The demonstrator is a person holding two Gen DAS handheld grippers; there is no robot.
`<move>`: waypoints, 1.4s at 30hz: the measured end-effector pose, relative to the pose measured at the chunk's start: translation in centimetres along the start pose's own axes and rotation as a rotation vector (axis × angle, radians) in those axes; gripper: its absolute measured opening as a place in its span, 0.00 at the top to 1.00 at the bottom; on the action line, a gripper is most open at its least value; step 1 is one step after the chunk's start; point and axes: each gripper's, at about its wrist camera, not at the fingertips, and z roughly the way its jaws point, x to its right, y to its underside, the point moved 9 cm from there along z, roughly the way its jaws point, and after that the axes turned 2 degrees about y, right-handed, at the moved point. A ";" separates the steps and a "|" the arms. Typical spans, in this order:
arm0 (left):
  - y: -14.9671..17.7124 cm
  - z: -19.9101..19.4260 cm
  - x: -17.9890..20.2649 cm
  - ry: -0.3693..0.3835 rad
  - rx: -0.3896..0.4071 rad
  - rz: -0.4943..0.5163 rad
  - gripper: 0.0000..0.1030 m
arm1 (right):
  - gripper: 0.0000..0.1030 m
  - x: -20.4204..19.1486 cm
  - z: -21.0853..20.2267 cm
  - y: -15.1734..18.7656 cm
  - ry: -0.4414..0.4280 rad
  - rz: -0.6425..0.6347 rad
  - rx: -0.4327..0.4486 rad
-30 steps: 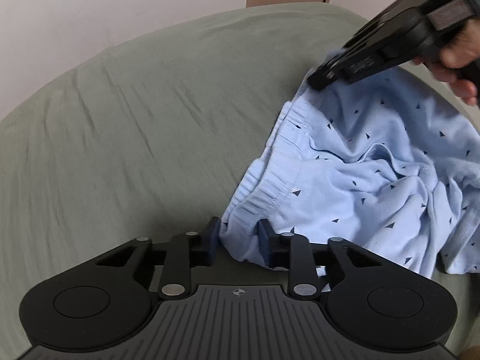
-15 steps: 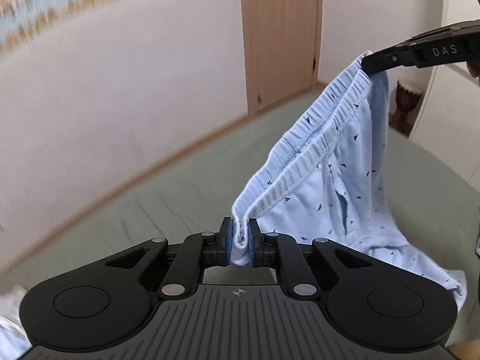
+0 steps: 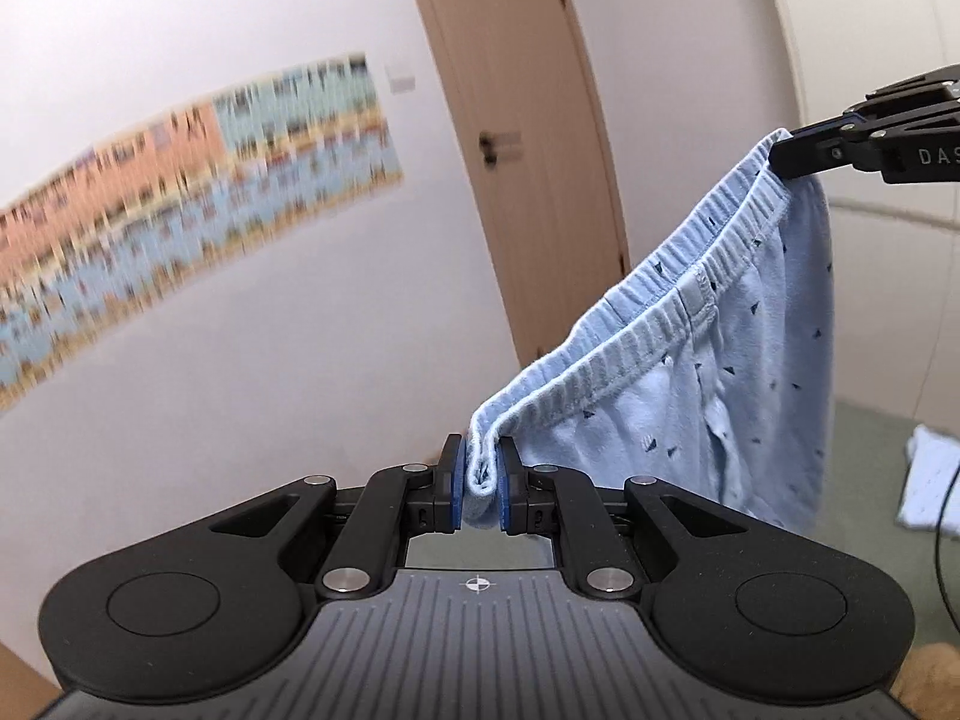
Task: Fold clothes
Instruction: 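Lift the waistband with both grippers and spread the pants flat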
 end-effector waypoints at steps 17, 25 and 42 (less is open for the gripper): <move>10.2 26.5 0.1 0.103 -0.417 -0.004 0.90 | 0.91 0.8 19.4 13.1 -0.050 0.106 -0.477; 11.9 45.5 -2.2 0.072 -0.488 -0.046 0.90 | 0.91 4.1 36.2 18.4 -0.015 0.152 -0.549; 17.3 68.3 -2.9 0.006 -0.628 -0.059 0.86 | 0.90 6.9 54.3 28.0 -0.014 0.272 -0.604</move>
